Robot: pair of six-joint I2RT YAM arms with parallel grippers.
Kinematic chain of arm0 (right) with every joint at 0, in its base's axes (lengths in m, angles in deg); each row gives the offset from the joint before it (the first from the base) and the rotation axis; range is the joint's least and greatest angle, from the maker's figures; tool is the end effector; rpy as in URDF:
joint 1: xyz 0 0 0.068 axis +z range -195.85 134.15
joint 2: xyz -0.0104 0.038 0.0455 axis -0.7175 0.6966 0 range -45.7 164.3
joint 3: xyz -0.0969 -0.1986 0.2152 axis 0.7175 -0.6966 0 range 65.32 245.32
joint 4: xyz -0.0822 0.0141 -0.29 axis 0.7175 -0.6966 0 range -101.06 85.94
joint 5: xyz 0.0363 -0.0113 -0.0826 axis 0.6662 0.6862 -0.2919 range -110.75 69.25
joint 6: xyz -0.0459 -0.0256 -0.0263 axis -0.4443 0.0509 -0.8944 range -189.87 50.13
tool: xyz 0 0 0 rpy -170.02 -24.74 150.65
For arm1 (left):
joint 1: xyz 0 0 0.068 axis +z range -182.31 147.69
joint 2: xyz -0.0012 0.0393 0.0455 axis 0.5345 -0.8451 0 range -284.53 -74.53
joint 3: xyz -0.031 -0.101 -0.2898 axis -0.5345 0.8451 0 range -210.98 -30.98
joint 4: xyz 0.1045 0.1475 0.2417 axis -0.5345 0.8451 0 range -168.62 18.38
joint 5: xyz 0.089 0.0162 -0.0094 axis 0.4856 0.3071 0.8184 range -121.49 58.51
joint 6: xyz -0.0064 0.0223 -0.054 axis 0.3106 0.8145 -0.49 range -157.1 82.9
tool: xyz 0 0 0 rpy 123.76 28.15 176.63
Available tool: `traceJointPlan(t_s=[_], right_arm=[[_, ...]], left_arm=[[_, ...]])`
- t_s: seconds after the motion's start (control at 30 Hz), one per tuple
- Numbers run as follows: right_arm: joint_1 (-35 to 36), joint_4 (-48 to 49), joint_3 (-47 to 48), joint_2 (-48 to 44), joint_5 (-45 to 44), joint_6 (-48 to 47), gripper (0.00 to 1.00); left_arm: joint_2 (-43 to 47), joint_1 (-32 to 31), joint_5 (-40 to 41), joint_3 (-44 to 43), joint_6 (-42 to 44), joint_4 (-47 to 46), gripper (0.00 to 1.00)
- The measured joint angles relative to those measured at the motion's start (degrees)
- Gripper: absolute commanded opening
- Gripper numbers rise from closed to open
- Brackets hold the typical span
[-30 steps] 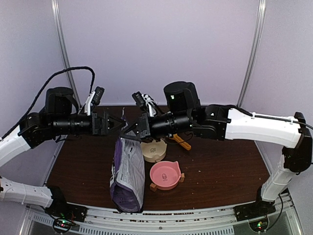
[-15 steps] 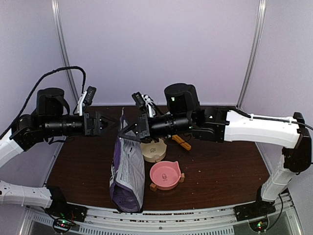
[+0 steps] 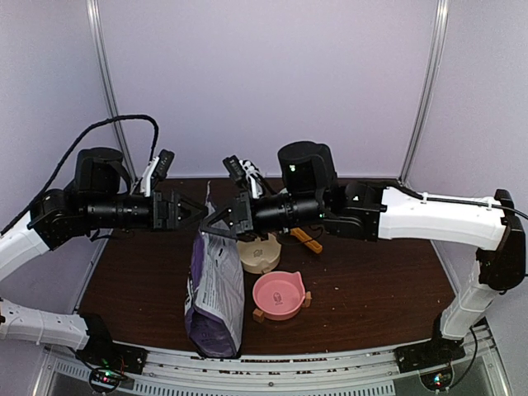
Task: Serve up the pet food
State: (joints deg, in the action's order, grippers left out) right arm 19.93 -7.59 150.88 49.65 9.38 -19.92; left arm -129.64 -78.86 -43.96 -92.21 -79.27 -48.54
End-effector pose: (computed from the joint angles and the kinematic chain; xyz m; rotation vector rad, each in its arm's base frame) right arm 0.1649 0.4188 0.3976 -0.7599 2.0963 1.7728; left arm 0.1538 -0.1757 0.4035 0.2386 2.1795 -1.1645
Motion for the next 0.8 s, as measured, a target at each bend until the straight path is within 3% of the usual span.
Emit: traceJointPlan(t_s=[0.2, 0.8], right_arm=[[0.00, 0.09, -0.28, -0.20, -0.31, -0.02, 0.00], [0.11, -1.38, -0.46, -1.07, -1.55, -0.48, 0.00]], left_arm=[[-0.48, 0.00, -0.50, -0.28, -0.33, -0.07, 0.68], [-0.11, 0.11, -1.38, 0.22, -0.63, 2.05, 0.66]])
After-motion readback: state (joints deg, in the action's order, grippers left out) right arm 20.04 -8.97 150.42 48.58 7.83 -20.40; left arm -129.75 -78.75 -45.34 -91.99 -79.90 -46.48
